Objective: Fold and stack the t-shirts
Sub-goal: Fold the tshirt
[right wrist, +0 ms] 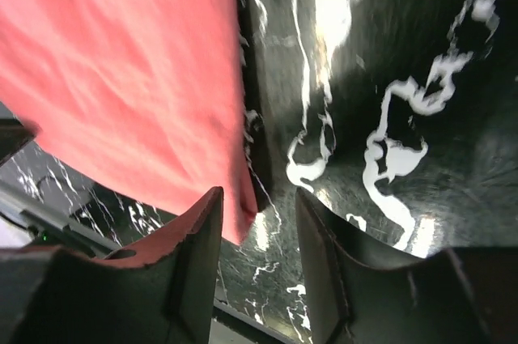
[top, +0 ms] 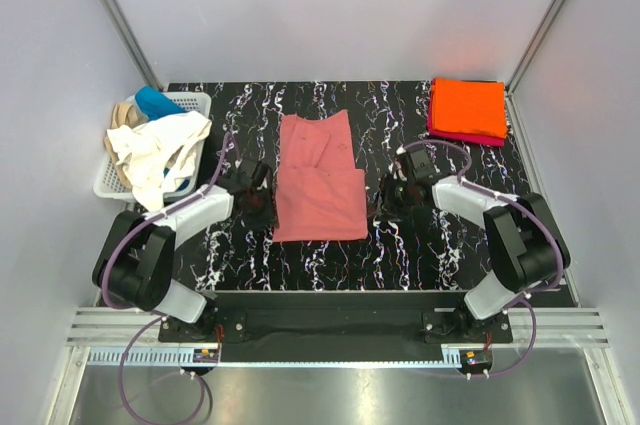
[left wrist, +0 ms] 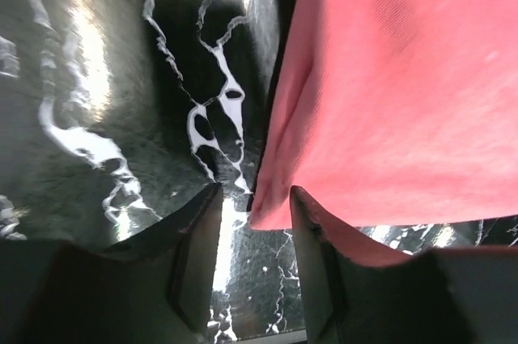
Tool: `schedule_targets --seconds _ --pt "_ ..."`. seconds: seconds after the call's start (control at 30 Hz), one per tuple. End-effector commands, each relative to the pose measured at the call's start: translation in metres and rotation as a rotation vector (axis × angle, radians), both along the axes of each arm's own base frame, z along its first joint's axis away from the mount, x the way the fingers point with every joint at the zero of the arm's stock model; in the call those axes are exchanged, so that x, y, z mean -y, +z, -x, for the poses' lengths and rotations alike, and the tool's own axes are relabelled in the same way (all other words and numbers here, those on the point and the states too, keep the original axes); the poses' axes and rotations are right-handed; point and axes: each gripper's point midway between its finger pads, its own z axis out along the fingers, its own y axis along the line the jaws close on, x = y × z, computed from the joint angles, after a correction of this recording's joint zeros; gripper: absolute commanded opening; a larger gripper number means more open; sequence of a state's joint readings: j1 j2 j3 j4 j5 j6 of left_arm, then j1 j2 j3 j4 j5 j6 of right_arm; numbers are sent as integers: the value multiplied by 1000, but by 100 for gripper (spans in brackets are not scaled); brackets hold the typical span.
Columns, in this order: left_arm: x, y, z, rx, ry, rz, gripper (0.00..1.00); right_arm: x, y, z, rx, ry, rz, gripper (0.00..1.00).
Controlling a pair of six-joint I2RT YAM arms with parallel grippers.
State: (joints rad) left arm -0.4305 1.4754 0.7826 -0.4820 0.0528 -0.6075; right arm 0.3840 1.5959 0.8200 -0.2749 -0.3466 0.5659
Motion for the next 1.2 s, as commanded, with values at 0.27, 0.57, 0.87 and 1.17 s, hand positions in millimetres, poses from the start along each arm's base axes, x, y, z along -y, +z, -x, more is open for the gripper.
schedule_targets --seconds 0.27,0.57,0.87,1.17 --pt "20 73 -113 133 -14 203 38 -18 25 -107 171 65 106 49" --pt "15 33 -151 48 10 128 35 -24 3 -146 164 96 171 50" --pt "3 8 -155 0 24 45 34 -33 -18 -153 134 134 155 41" --pt "1 3 -155 -7 34 34 34 -36 18 -161 207 110 136 8"
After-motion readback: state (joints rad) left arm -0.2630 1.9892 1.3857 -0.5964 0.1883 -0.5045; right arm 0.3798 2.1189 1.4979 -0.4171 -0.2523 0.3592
